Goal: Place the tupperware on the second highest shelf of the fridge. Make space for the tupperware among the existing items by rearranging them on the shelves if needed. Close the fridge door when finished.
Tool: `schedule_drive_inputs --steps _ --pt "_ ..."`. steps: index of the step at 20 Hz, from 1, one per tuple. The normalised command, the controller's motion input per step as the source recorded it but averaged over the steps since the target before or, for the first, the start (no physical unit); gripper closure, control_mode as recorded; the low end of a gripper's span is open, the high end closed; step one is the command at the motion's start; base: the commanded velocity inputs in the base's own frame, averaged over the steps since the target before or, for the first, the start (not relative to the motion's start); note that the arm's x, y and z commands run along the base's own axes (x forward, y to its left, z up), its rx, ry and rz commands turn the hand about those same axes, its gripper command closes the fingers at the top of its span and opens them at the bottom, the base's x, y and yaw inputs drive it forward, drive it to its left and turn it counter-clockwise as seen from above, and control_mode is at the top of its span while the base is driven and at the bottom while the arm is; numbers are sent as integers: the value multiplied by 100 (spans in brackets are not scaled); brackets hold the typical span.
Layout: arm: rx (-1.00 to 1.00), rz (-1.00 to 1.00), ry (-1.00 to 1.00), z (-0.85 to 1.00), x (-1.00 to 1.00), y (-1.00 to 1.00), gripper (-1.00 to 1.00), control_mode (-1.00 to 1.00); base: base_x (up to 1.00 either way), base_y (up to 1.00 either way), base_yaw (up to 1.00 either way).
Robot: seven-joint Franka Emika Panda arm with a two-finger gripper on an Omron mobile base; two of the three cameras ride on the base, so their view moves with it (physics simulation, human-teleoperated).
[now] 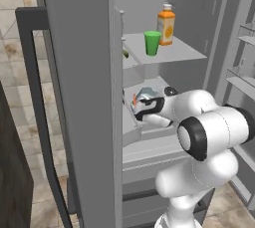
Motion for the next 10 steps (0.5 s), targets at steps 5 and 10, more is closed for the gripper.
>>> schedule_drive_inputs --steps 5,10 --pt "1 0 -5 -4 29 0 100 -100 0 0 0" --pt "0 1 -4 -11 26 0 -100 -100 0 0 0"
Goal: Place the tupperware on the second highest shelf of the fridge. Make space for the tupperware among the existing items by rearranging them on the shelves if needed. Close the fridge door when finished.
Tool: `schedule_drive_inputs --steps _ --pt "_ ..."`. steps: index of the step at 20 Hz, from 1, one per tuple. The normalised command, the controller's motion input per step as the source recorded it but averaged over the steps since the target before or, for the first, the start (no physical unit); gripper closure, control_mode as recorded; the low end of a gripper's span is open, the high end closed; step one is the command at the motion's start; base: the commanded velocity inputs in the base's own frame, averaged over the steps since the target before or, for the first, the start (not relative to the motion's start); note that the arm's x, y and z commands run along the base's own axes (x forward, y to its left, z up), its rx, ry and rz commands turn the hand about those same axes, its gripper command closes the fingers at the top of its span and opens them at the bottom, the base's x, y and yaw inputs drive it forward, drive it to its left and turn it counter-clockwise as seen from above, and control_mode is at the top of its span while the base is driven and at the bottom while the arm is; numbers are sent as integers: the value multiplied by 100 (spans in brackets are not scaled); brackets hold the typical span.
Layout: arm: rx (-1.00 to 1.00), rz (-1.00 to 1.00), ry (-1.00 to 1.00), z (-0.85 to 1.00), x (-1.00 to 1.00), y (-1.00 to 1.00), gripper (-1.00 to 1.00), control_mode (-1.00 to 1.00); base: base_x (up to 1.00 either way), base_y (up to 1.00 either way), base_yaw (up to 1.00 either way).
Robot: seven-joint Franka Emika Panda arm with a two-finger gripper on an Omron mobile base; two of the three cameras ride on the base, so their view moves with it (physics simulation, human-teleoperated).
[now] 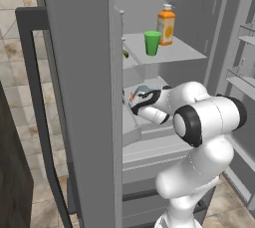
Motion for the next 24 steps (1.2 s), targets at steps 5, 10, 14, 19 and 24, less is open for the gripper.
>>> schedule_drive_inputs --steps 5,10,14,19,24 --pt "0 3 -2 -7 21 0 -100 -100 0 0 0" --pt "0 3 -12 -5 -3 0 -100 -100 0 0 0" --pt "-2 4 -17 0 -38 0 -100 -100 0 0 0" --pt "-5 2 -11 0 -49 0 -100 -100 0 0 0" --pt "0 1 -3 1 -3 -2 -100 -100 0 0 0"
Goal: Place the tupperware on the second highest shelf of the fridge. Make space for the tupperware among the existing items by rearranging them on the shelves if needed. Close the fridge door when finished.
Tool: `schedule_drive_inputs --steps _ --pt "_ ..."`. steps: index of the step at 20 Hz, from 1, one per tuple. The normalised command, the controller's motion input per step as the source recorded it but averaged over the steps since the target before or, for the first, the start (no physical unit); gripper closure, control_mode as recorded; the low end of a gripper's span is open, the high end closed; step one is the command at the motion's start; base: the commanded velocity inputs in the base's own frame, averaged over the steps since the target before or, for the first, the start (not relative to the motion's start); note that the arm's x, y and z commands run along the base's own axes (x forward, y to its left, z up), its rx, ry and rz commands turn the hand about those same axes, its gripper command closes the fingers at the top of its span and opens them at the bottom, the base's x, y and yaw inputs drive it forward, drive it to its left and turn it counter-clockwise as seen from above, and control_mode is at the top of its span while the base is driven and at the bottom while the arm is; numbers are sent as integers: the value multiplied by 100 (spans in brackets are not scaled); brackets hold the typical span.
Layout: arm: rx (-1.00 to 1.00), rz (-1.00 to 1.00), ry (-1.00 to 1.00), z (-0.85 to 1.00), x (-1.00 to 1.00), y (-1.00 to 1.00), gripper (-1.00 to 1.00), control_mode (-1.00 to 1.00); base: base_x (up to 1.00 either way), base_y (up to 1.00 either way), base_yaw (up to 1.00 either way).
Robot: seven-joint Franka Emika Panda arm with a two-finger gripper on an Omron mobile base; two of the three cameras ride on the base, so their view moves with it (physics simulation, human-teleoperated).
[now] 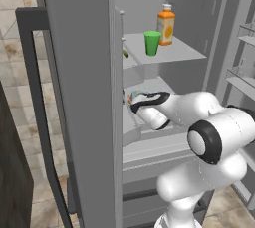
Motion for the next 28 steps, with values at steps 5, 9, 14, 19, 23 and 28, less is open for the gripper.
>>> schedule_drive_inputs --steps 5,9,14,19,23,28 --pt "-2 0 0 52 -63 0 -100 -100 0 0 0" --pt "-14 2 0 92 -83 0 -100 -100 0 0 0" --pt "-32 2 3 100 -55 3 -100 -100 0 0 0" --pt "-38 0 27 100 -16 1 -100 -100 0 0 0" --pt "-32 0 44 100 -28 -18 -100 -100 0 0 0" --pt "-23 7 33 99 -52 -15 -100 -100 0 0 0"
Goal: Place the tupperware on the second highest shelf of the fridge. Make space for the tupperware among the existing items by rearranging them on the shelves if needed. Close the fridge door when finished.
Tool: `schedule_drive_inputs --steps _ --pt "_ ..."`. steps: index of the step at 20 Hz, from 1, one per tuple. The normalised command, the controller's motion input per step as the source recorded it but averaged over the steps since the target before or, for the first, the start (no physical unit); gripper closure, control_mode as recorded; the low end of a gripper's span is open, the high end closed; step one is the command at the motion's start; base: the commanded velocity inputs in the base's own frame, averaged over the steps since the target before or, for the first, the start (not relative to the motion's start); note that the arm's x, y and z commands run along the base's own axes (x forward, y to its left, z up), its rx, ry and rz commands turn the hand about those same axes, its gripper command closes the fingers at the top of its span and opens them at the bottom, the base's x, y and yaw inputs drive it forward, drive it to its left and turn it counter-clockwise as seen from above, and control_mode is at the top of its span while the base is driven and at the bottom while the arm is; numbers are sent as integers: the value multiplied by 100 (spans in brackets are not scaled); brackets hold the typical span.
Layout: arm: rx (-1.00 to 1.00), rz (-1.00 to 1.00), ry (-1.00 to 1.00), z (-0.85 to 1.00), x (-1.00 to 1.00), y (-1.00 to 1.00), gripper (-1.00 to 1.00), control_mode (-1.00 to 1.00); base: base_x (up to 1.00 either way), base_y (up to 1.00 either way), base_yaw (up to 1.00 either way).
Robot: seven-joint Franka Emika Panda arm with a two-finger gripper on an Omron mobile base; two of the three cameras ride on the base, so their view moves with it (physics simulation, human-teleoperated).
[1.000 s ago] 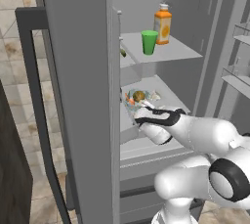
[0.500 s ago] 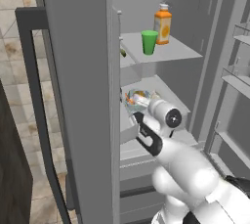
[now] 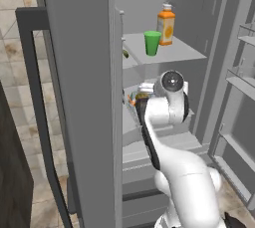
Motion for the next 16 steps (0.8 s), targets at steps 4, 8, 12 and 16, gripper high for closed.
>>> schedule_drive_inputs --steps 4,8,12,16 --pt "-7 29 9 37 -98 0 -100 -100 0 0 0" --pt "-1 35 0 -13 -100 0 -100 -100 0 0 0" --pt "0 25 0 -28 -100 -1 -100 -100 0 0 0" --pt "0 14 0 -7 -49 0 -100 -100 0 0 0"
